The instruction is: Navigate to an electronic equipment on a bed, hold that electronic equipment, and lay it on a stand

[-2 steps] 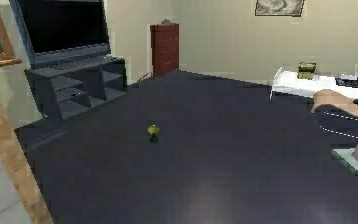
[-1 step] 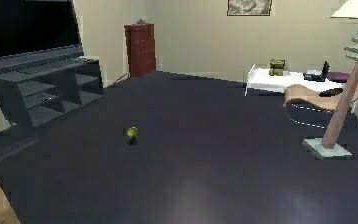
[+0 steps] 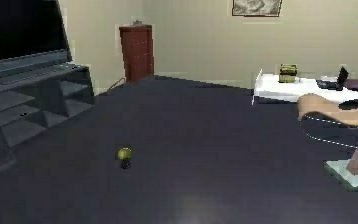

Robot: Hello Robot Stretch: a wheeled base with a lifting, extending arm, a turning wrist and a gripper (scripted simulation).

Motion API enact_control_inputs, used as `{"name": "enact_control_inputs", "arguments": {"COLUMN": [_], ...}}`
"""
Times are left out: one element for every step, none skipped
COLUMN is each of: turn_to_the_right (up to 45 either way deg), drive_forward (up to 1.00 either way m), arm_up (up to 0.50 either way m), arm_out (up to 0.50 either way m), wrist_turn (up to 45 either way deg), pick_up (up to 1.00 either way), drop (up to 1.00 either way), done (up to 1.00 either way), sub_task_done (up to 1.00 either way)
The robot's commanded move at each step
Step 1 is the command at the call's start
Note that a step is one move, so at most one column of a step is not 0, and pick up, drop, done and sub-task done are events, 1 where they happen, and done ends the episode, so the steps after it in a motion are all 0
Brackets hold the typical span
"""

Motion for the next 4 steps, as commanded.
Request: {"name": "enact_control_inputs", "arguments": {"turn_to_the_right": [0.0, 0.0, 12.0, 0.0], "drive_forward": [1.00, 1.00, 0.00, 0.10], "arm_up": [0.00, 0.00, 0.00, 0.00], "arm_out": [0.00, 0.00, 0.00, 0.00], "wrist_turn": [0.0, 0.0, 0.0, 0.0], "pick_up": [0.00, 0.00, 0.00, 0.00], "drop": [0.00, 0.00, 0.00, 0.00], "done": [0.00, 0.00, 0.00, 0.00], "sub_task_done": [0.00, 0.00, 0.00, 0.00]}}
